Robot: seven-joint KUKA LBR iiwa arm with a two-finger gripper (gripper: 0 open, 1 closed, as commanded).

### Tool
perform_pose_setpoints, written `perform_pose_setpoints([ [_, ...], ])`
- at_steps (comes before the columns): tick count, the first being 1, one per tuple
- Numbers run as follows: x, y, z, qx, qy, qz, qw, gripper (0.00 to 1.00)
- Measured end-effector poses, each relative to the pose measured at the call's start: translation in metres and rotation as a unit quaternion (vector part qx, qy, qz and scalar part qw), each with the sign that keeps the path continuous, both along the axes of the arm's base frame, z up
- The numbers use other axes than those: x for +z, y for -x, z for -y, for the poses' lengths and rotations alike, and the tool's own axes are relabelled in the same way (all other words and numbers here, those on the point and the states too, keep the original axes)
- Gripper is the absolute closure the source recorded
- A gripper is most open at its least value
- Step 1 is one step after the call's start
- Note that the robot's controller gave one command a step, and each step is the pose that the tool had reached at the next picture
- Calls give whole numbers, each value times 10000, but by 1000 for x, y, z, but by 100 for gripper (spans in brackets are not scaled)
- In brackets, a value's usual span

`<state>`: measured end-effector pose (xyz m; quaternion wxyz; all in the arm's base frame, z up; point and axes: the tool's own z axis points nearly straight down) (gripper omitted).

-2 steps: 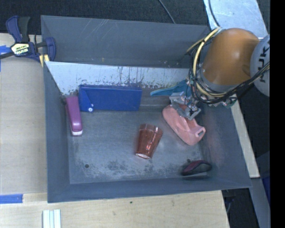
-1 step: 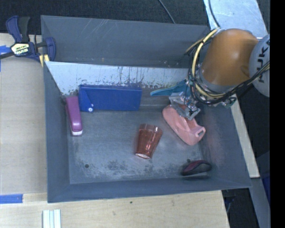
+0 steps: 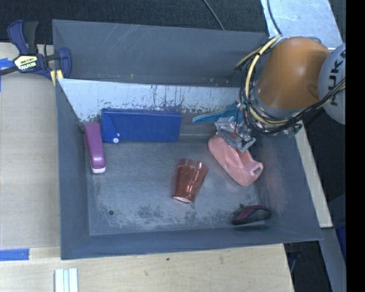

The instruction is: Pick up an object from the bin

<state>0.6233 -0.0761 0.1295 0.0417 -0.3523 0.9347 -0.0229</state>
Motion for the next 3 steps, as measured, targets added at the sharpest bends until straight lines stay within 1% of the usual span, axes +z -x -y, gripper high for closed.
perform_pose_setpoints([
  [1,-5,3,-6,193,-18,-16,9998,100],
  [2,-22,21,-9,464,14,54,9989,100],
  [3,-37,28,-55,2059,162,41,9784,100],
])
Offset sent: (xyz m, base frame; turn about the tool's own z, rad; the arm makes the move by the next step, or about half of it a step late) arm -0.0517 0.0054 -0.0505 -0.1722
